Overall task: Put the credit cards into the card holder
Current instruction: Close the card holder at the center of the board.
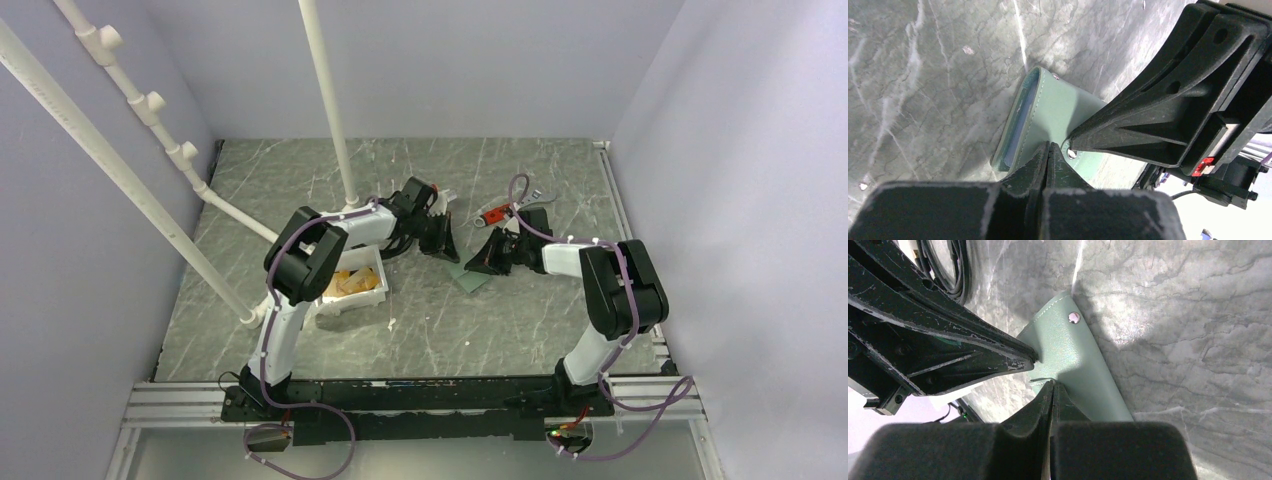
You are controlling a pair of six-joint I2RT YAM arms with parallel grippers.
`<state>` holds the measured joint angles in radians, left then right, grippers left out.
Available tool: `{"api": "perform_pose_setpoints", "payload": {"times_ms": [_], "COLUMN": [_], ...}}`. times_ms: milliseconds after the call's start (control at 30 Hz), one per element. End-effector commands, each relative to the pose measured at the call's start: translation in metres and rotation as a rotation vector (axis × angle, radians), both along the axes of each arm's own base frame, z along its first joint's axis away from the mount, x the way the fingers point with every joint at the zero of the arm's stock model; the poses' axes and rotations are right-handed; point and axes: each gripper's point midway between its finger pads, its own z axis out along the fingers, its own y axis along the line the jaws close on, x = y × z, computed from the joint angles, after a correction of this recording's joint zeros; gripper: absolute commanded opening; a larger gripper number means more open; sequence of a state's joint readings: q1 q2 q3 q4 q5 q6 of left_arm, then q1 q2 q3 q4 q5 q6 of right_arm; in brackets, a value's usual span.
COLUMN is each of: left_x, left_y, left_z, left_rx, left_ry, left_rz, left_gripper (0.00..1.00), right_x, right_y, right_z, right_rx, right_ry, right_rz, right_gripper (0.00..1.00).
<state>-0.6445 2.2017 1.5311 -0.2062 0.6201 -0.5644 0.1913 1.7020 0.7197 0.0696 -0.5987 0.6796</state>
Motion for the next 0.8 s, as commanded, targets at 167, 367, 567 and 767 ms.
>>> {"api": "perform_pose_setpoints", "payload": {"times_ms": [167, 367, 567, 767], "left_x": [-0.014, -0.027, -0.029, -0.03], "left_y": [-0.01, -0.011, -0.018, -0.015], "left_z": [0.067, 0.054, 0.04, 0.013], "left_rx": [-0.145, -0.128, -0.161, -0.116], "left_ry": [-0.028, 0.024, 0.069, 0.111], "left_rz": [-0.073, -0.064, -0.074, -0.068], "left_gripper": [0.11, 0.0, 0.0, 0.0], "right_x": [-0.032, -0.031, -0.032, -0.031], "right_y": [-0.051, -0.049, -0.048, -0.047], "right_z": [-0.063, -0.061, -0.059, -0.057], "right_rx": [-0.276, -0.267, -0.258, -0.253], "right_ry": [0.126, 0.118, 0.109, 0.105], "right_rz": [-0.081, -0.075, -0.069, -0.066], "right_gripper": [0.0, 0.0, 0.0, 0.0]}}
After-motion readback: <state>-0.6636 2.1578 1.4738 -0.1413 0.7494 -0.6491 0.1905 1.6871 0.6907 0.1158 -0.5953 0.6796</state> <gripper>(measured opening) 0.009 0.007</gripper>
